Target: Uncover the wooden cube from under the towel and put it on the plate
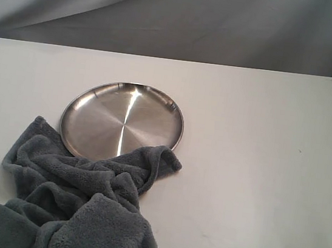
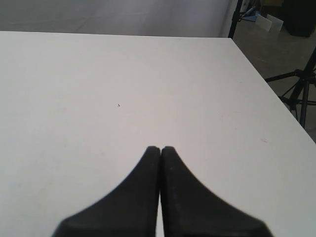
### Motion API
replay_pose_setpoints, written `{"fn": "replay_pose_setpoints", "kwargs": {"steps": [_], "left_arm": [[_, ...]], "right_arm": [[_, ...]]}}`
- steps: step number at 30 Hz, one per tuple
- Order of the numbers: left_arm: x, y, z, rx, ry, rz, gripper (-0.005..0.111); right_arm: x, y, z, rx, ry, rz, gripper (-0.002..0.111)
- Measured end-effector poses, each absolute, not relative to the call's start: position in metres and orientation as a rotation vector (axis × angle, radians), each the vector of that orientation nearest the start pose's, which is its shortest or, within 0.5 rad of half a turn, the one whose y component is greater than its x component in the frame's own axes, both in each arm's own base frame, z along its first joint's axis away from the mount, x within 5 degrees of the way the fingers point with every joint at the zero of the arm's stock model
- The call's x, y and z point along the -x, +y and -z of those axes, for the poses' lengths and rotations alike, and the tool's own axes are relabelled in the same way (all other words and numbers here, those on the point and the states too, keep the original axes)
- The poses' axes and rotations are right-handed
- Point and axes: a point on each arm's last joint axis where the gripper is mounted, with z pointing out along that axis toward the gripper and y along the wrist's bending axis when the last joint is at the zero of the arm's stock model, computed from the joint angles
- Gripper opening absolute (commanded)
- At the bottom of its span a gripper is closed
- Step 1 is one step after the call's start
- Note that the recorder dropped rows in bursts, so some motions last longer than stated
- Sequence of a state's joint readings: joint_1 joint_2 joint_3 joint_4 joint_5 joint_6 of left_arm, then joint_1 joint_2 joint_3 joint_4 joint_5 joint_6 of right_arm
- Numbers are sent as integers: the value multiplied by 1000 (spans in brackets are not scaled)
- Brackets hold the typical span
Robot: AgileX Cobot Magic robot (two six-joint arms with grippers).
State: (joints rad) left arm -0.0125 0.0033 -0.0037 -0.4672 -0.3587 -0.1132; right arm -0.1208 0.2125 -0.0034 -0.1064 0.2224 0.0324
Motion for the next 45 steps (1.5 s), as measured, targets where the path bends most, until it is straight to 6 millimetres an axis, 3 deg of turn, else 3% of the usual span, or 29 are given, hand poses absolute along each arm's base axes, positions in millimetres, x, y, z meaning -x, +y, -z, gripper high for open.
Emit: {"fn": "replay_pose_setpoints", "kwargs": {"steps": [3,7,13,18,23,28,32,39,45], "left_arm": [[-48,12,-242,457,1082,452,0],[-49,3,-249,303,1166,398,0],[-55,-2,-306,165,1217,279,0],[-83,-2,-351,106,1352,162,0],[-122,-1,-374,107,1474,125,0],[-154,1,-367,82,1695,41,0],[-167,-14,-351,-73,1841,19,0],[-165,-61,-330,-534,1980,40,0],[-163,-73,-332,-635,2141,49,0]], "right_arm": [[-69,-10,-181,-63,1916,152,0],[-69,-10,-181,-63,1916,152,0],[-69,-10,-181,-63,1916,152,0],[-69,-10,-181,-63,1916,152,0],[-69,-10,-181,-63,1916,152,0],[-69,-10,-181,-63,1916,152,0],[-69,-10,-181,-63,1916,152,0],[-69,-10,-181,-63,1916,152,0],[-69,-10,-181,-63,1916,152,0]]}}
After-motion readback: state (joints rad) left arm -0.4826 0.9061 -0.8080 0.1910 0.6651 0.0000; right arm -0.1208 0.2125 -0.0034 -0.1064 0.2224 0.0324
